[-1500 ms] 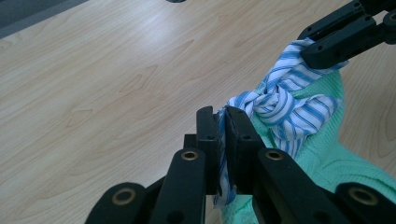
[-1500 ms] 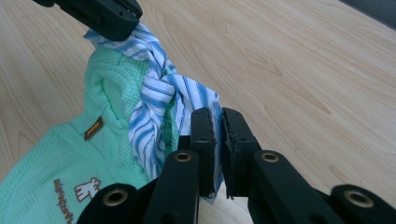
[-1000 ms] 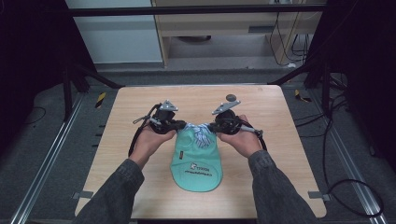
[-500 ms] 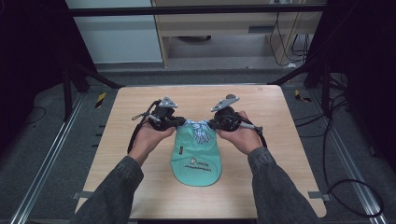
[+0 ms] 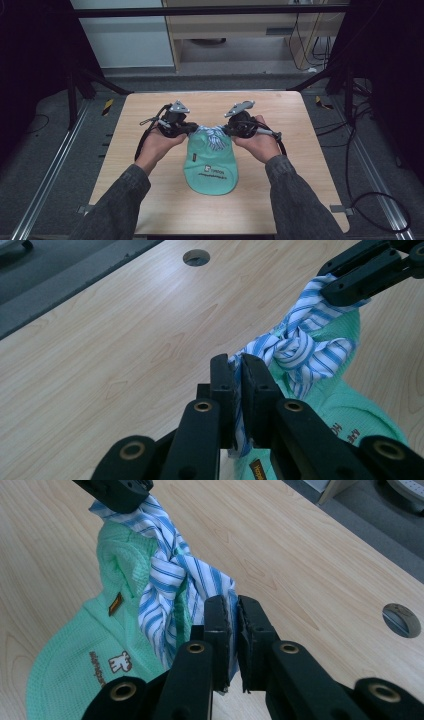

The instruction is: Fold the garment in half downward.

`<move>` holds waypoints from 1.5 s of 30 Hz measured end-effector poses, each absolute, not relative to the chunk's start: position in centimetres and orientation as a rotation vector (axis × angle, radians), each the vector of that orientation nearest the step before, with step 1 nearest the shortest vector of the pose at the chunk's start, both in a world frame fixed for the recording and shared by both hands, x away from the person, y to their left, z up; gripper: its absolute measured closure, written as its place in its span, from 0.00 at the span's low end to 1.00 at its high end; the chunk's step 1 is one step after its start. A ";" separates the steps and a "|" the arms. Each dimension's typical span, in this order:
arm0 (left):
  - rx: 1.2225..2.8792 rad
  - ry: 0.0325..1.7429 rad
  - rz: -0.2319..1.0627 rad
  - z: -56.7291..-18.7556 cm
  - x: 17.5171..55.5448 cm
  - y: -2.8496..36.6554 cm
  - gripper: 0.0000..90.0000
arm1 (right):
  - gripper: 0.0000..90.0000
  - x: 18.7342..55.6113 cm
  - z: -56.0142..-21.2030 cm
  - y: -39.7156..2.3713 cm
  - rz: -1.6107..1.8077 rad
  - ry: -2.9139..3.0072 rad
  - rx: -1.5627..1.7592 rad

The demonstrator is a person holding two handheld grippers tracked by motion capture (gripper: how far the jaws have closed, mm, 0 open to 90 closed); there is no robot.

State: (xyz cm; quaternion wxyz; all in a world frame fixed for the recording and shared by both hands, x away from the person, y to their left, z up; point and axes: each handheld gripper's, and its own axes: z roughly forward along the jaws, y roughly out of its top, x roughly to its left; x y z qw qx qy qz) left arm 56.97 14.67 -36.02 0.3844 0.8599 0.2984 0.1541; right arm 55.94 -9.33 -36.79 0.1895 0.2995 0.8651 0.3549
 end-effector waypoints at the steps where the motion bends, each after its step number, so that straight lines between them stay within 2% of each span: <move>1: 2.194 0.761 0.396 -35.9 57.0 14.6 0.94 | 0.93 56.0 -36.7 -9.3 0.988 2.429 0.847; 4: 2.205 0.754 0.439 -35.7 56.9 14.2 0.94 | 0.93 56.1 -36.3 -9.3 0.979 2.424 0.844; 27: 2.199 0.755 0.475 -35.9 58.3 13.3 0.94 | 0.93 57.2 -35.9 -9.5 0.941 2.402 0.846; 45: 2.224 0.672 0.535 -38.7 54.9 12.6 0.94 | 0.93 55.2 -39.5 -10.4 0.973 2.415 0.814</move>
